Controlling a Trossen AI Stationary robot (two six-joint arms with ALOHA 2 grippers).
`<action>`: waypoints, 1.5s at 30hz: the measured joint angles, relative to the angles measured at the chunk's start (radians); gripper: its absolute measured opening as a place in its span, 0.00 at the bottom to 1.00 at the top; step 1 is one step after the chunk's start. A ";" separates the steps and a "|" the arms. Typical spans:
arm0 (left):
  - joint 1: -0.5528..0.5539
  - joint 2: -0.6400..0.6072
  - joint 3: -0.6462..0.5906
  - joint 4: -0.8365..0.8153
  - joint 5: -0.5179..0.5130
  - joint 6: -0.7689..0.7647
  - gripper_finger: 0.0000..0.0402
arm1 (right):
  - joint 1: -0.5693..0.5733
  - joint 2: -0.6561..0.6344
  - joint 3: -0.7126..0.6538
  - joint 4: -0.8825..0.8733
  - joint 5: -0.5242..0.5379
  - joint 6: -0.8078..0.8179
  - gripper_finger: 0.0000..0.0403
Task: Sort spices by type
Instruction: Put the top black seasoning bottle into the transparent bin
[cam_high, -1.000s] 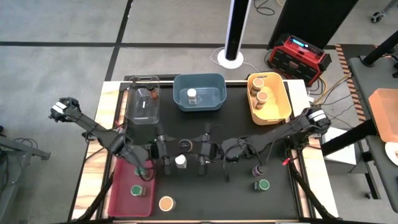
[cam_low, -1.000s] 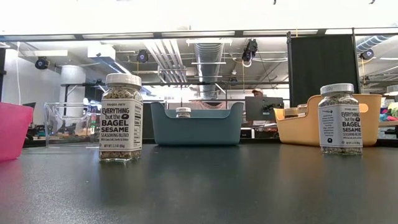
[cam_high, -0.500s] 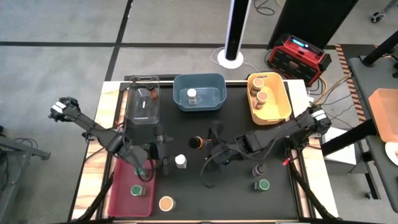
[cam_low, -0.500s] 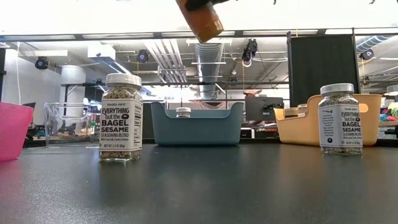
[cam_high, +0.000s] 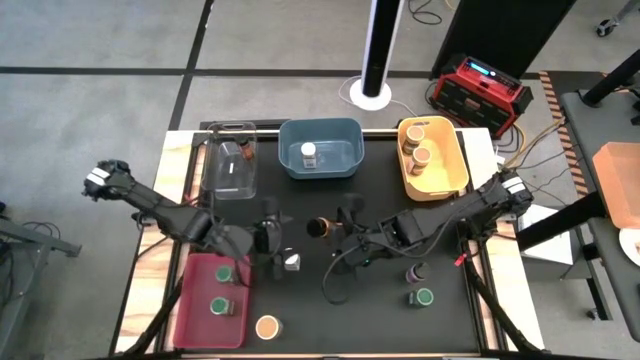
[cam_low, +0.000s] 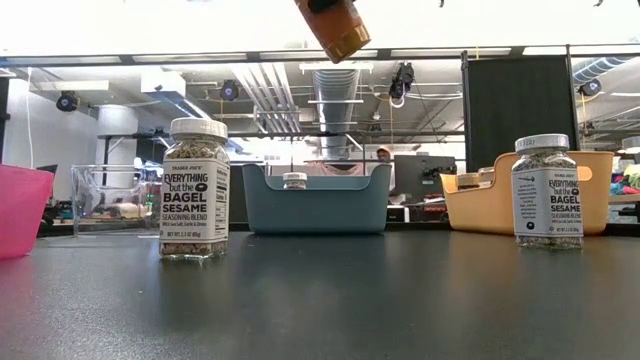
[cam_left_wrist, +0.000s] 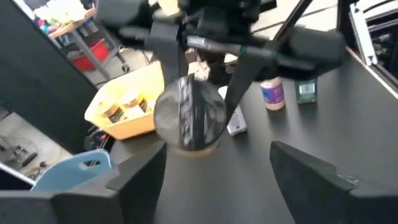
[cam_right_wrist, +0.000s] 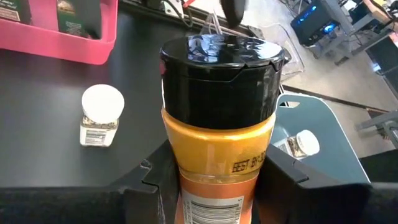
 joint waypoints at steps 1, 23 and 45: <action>0.005 0.010 0.007 0.010 0.008 0.011 0.70 | 0.000 0.000 0.000 0.000 0.000 0.000 0.36; 0.070 0.152 0.113 0.031 0.033 0.113 0.71 | 0.009 0.000 -0.002 0.000 0.003 0.006 0.36; 0.082 0.155 0.259 -0.211 0.033 0.116 0.50 | 0.010 0.000 0.000 0.022 0.018 0.012 0.57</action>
